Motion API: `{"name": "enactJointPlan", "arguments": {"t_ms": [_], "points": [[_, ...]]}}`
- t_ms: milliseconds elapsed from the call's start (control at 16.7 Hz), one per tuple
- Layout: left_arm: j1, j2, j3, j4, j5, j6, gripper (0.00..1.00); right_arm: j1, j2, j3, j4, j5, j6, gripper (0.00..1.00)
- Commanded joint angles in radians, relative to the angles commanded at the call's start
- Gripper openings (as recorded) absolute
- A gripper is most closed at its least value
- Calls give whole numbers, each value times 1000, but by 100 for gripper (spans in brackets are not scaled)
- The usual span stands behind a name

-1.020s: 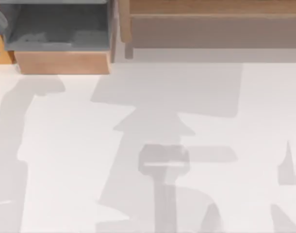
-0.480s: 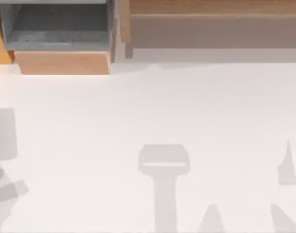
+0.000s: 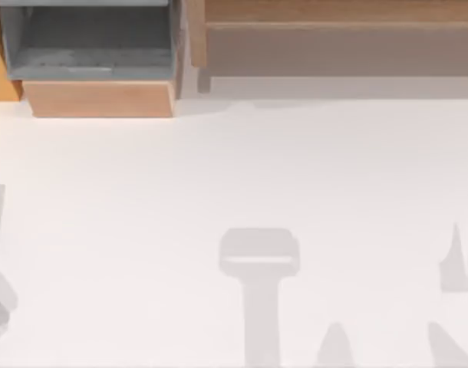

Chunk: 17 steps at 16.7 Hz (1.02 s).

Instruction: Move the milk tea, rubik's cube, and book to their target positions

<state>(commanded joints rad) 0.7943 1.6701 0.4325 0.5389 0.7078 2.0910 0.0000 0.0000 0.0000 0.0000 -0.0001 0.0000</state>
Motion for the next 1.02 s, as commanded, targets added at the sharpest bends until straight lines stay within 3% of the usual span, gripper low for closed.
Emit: {"name": "enactJointPlan", "arguments": {"t_ms": [480,1020], "points": [[-9,31,-1,17,-11,-12,0,0,0,0,0,0,0,100],[-9,31,-1,17,-11,-12,68,0,0,0,0,0,0,100]]}}
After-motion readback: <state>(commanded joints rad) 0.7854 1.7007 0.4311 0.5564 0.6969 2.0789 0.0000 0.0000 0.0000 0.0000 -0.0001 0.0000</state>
